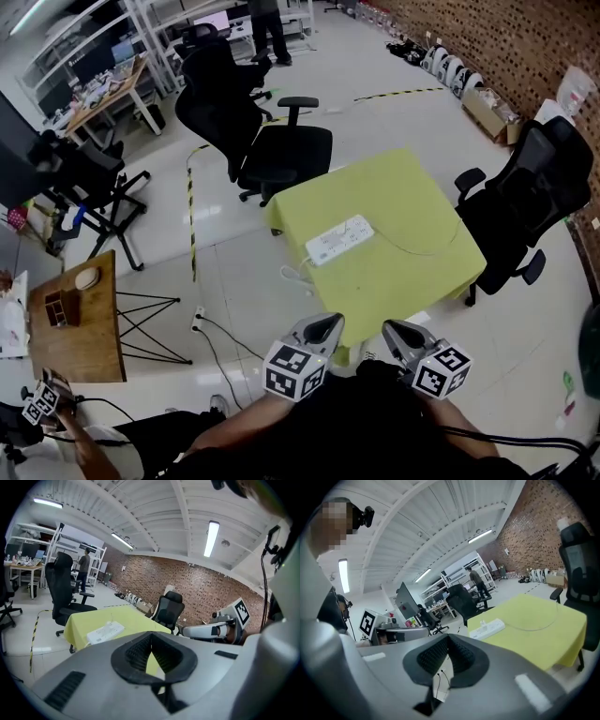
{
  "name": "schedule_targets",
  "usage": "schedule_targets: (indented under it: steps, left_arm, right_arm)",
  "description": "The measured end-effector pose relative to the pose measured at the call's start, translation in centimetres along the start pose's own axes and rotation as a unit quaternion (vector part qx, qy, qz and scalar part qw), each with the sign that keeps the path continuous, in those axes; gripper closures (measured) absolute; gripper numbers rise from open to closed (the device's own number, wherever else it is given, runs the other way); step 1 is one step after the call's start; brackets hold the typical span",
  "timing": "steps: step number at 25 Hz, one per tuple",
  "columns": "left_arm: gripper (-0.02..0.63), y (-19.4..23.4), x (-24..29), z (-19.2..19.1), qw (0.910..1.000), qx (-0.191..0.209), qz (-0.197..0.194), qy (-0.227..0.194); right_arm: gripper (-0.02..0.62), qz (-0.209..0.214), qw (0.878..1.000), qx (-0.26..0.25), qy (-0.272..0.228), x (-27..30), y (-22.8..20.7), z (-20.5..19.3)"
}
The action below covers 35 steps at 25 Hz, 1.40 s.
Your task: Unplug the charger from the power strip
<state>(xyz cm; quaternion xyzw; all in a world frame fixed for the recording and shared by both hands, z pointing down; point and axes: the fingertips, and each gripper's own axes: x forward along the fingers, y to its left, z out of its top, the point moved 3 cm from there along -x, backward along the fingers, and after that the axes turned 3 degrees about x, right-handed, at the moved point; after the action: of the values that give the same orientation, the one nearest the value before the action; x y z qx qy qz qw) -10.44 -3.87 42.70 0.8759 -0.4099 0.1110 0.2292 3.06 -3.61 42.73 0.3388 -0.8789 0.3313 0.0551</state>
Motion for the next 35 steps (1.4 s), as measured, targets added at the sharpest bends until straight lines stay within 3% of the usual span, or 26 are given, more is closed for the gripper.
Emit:
schedule_targets:
  steps: [8,21,29,35]
  left_arm:
    - [0.6,0.0,3.8,3.2,0.9984,-0.007,0.055,-0.009]
    - [0.6,0.8,7.6,3.8,0.9873,-0.021,0.157,0.006]
    - [0.6,2.8,9.8,3.5,0.9889,-0.035,0.139,0.039]
    - [0.6,6.6,11.0,3.1,0.9917,-0.042,0.11,0.053]
  right_arm:
    - [0.592,0.064,0.998,-0.018,0.015,2.2,-3.8,4.8]
    - [0.592,0.14,0.989,0.001,0.048,4.4,-10.4,6.6]
    - [0.592,0.137,0.987,0.027,0.078,7.6,-11.7,5.5]
    - [0.592,0.105,0.989,-0.01,0.102,11.8,-11.8,4.4]
